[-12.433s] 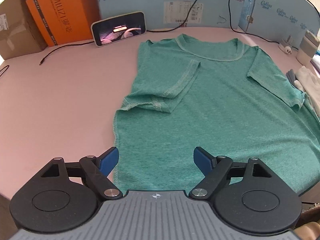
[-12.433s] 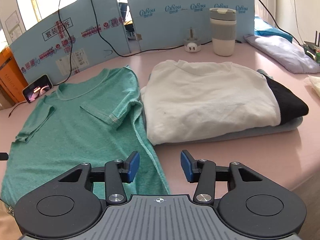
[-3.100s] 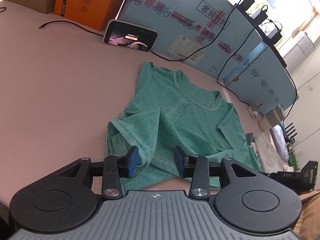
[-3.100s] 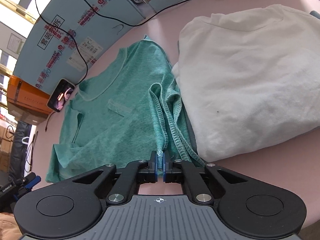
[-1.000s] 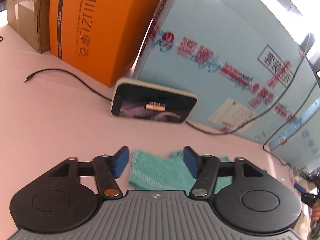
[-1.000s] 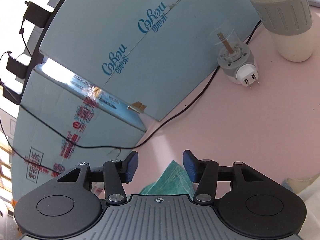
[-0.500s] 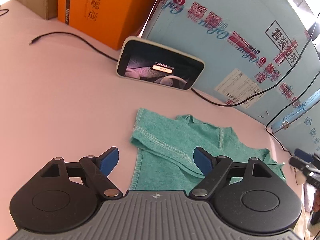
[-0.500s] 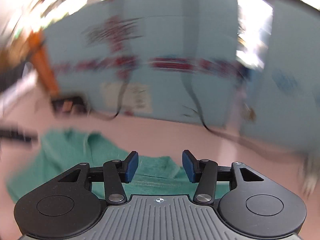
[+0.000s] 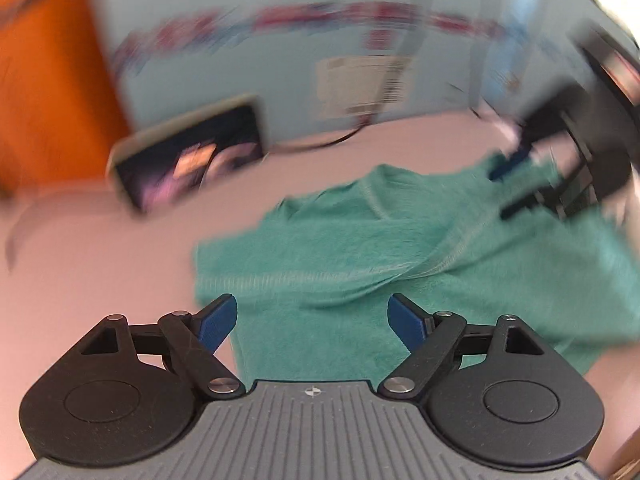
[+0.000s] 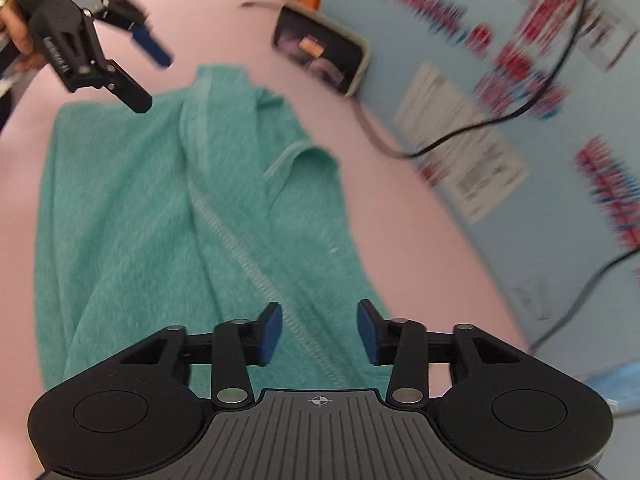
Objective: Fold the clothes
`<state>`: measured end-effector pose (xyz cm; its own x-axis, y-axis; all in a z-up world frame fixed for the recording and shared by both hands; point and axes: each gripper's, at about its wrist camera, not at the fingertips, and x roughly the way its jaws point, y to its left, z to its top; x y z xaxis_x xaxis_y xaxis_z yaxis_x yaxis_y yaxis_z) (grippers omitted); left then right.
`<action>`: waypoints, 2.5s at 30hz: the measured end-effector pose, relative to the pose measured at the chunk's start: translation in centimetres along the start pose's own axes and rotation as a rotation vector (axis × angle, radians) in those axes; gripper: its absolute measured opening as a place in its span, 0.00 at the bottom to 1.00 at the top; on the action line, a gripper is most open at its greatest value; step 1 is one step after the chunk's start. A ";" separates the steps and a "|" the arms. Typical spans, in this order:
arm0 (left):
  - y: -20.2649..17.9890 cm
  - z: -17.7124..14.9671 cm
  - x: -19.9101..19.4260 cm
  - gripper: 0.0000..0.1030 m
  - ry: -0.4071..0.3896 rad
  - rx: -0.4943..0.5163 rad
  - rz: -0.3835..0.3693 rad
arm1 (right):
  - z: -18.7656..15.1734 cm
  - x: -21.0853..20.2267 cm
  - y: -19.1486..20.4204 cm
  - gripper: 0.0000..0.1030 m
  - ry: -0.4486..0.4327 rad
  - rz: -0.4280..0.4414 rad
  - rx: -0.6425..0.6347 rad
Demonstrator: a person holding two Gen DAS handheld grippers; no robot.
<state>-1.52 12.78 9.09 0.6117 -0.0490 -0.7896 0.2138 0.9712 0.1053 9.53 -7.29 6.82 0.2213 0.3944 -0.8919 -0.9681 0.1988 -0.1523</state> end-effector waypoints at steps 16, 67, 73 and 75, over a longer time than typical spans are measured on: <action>-5.7 1.7 4.8 0.30 -0.071 0.552 0.006 | -0.2 -1.6 -0.7 0.02 -0.103 -0.032 0.065; 3.5 -13.4 -8.8 0.67 -0.052 -0.570 -0.008 | -20.4 -13.1 6.8 0.30 -0.283 -0.193 1.351; 2.0 -16.3 -8.4 0.60 -0.035 -0.632 0.001 | -20.9 -14.8 9.0 0.30 -0.283 -0.241 1.353; 1.7 -16.6 -7.9 0.55 -0.044 -0.637 -0.008 | -21.0 -15.0 9.3 0.30 -0.290 -0.246 1.354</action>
<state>-18.68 18.66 5.45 0.6455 -0.0534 -0.7619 -0.2681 0.9183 -0.2915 -5.28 -30.17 9.89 0.5428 0.3588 -0.7594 -0.0762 0.9215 0.3809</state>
